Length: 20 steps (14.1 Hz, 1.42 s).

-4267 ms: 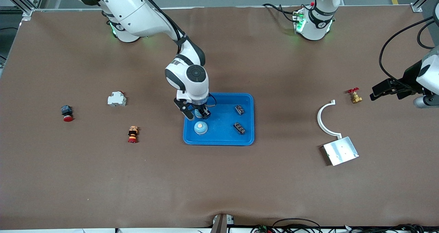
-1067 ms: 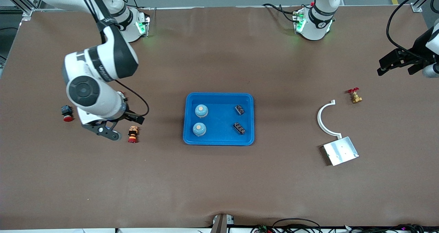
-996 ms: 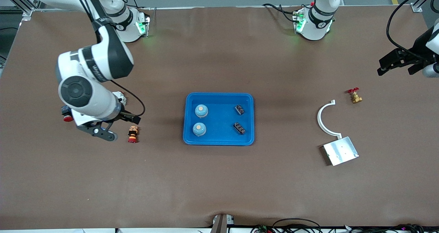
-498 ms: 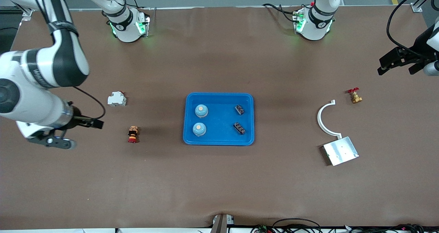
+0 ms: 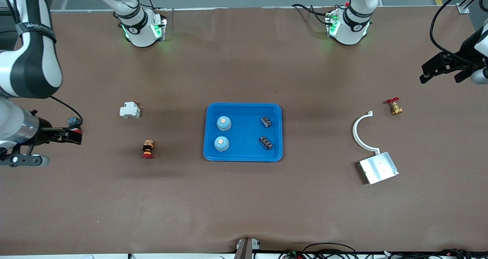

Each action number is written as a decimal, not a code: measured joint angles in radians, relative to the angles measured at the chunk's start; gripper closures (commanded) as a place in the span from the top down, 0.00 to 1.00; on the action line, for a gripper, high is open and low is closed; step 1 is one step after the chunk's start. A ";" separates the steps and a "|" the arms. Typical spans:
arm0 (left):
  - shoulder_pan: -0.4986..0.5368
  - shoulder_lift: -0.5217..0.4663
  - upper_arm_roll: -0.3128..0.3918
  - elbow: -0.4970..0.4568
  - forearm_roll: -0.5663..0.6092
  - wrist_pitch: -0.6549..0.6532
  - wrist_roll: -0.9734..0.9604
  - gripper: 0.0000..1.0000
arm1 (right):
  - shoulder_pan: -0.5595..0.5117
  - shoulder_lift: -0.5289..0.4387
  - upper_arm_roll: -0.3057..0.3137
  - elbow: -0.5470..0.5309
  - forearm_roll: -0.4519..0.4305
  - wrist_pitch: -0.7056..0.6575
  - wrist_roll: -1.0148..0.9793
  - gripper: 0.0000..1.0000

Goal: Place electrolytic capacitor and blue bell in tray

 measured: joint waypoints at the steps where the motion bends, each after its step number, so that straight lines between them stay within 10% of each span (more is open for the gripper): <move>1: 0.000 0.000 0.000 0.001 0.000 0.000 0.000 1.00 | -0.008 0.000 0.000 0.005 0.000 -0.006 -0.015 1.00; 20: 0.000 0.002 0.000 0.011 0.000 0.000 0.000 1.00 | -0.075 -0.311 0.003 -0.114 0.125 -0.171 -0.026 1.00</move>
